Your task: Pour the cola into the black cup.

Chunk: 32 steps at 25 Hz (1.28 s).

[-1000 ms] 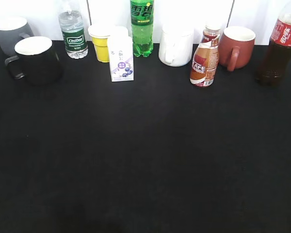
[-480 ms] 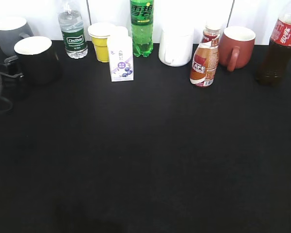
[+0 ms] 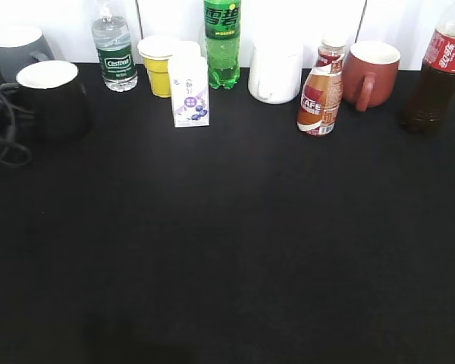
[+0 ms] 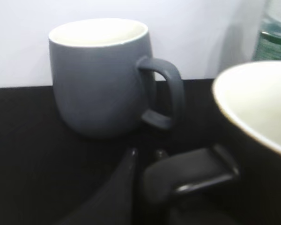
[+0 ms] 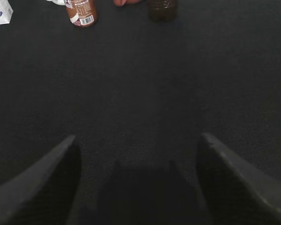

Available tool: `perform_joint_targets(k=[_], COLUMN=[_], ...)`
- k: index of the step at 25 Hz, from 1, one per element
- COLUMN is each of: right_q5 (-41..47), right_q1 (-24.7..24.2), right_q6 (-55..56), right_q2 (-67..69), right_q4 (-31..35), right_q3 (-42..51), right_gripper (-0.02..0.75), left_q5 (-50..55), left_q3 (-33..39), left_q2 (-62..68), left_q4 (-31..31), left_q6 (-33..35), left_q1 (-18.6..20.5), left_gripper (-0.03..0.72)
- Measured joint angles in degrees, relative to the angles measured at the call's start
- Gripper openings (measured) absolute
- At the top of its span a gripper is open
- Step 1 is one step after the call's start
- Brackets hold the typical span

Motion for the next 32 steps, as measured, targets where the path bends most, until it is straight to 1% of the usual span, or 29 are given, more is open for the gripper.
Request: perform_joint_targets(k=[2,4,5,6,7,8,10,11,12,13,14,15,16,17,18,20,22,26,29,30,31,32], right_q5=[0.00,-0.08,-1.77,-7.90,-16.62,-26.21,-46.07,-56.76,-65.61,-74.99,-84.26,-91.83,-99.25,-104.25,-109.79,-113.72,-115.10,-115.48,-115.68,-115.81,-116.54,-116.73], right_q1=[0.00,0.00,0.00,0.00,0.00,0.00,0.00,0.00,0.00,0.00,0.00,0.00,0.00,0.00,0.00,0.00,0.00,0.00,0.00,0.00,0.00,0.00], right_q6=[0.00,0.00,0.00,0.00,0.00,0.00,0.00,0.00,0.00,0.00,0.00,0.00,0.00,0.00,-0.06,-0.85,-2.13,-2.63,-2.78,-2.78,-2.78,-2.84], right_q2=[0.00,0.00,0.00,1.08,3.00,5.65,15.20,22.30,30.01,38.63,48.60,58.24,67.26,75.09,85.64,97.03,105.38,114.87,119.77,121.41,122.87,123.64], right_q4=[0.00,0.00,0.25,0.48,-0.16,-2.30,-6.61,-7.18,-7.74,-7.74,-7.06,-4.48,-2.66,-1.86,-1.68,-1.49,-1.01,1.89,2.23,2.23,2.18,2.18], right_q3=[0.00,-0.08,-0.71,-1.14,-0.70,1.06,7.61,10.87,12.73,13.37,13.37,13.05,11.71,9.51,5.10,-2.12,-9.10,-18.49,-23.62,-25.06,-25.91,-26.22], right_gripper=[0.580,0.580,0.580,0.580,0.580,0.580,0.580,0.580,0.580,0.583,0.603,0.637,0.652,0.659,0.660,0.660,0.660,0.660,0.652,0.629,0.586,0.517], left_q5=[-0.55,-2.10,-2.37,-2.73,-2.79,-2.79,-2.57,-2.52,-2.32,-2.26,-2.43,-2.77,-3.14,-3.45,-3.56,-3.70,-3.99,-4.39,-4.39,-4.39,-4.39,-4.39], left_q3=[2.75,6.19,8.48,10.73,13.01,14.85,17.59,18.44,18.71,18.71,18.71,18.71,18.71,18.71,18.71,18.71,18.71,18.71,18.71,18.71,18.71,18.71], left_q2=[-4.68,-11.31,-14.56,-17.41,-19.73,-20.97,-21.45,-21.45,-21.50,-21.50,-21.56,-21.56,-21.56,-21.56,-21.56,-21.56,-21.56,-21.56,-21.56,-21.56,-21.56,-21.56], left_q4=[0.35,0.56,1.68,3.78,6.79,8.75,10.52,11.14,12.46,13.37,13.79,13.84,13.91,13.93,14.12,14.26,14.52,15.42,15.57,15.57,15.71,15.71], left_q6=[-0.27,-3.00,-4.30,-5.26,-5.99,-6.17,-6.69,-7.54,-7.79,-7.92,-7.97,-7.99,-8.12,-8.19,-8.19,-8.19,-8.21,-8.27,-8.32,-8.32,-8.32,-8.32], left_q1=[0.00,0.00,0.00,0.00,0.00,0.00,0.00,0.00,0.00,0.00,0.00,0.00,0.00,0.00,0.00,0.00,0.00,0.00,0.00,0.00,0.00,0.00], left_gripper=[0.055,0.054,0.054,0.054,0.054,0.054,0.053,0.053,0.053,0.053,0.053,0.053,0.053,0.053,0.053,0.053,0.053,0.053,0.053,0.053,0.053,0.053])
